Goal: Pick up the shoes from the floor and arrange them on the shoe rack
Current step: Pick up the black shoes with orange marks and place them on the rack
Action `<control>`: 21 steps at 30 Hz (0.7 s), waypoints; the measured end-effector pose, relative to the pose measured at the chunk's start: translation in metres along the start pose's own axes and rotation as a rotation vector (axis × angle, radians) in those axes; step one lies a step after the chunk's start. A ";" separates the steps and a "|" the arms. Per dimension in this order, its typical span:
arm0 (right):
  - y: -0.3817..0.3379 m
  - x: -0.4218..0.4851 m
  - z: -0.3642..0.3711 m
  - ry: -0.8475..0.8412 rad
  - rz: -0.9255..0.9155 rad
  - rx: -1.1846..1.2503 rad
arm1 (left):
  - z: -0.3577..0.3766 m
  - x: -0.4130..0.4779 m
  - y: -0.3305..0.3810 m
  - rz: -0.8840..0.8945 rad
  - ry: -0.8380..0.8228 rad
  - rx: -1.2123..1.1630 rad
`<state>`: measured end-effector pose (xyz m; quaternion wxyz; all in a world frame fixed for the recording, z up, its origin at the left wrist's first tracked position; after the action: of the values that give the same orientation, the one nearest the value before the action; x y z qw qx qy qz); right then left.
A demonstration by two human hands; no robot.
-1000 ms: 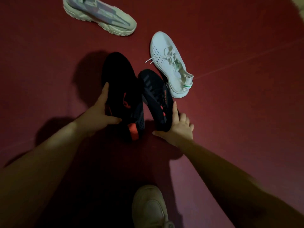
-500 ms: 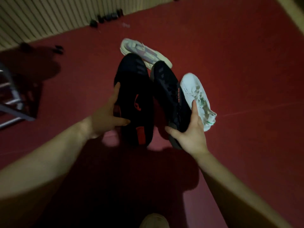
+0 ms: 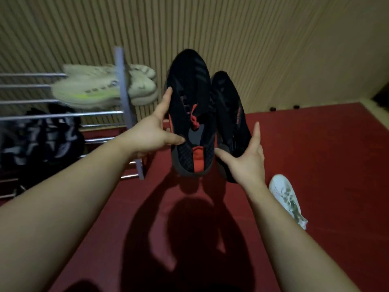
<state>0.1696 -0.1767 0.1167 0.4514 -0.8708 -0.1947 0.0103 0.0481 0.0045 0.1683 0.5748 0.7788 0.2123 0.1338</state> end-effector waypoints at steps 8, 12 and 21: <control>-0.139 -0.076 0.017 0.082 -0.072 0.049 | -0.143 -0.077 0.041 0.076 0.055 -0.169; -0.195 -0.106 0.040 0.083 -0.061 0.063 | -0.219 -0.105 0.037 0.011 0.058 -0.209; -0.268 -0.120 0.122 -0.080 -0.072 0.074 | -0.305 -0.144 0.004 -0.105 0.259 -0.269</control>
<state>-0.0531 0.0151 0.2375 0.4751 -0.8448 -0.2434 0.0361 -0.2154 0.1892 0.2699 0.6478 0.6591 0.3052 0.2299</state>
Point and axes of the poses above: each hand's wrist, its own x-axis towards the middle knuckle, its own z-axis out of the palm, y = z × x, the point moved 2 cm from there along x, towards the middle knuckle, and after that the axes turned 4 degrees about y, right-handed, at the moved point
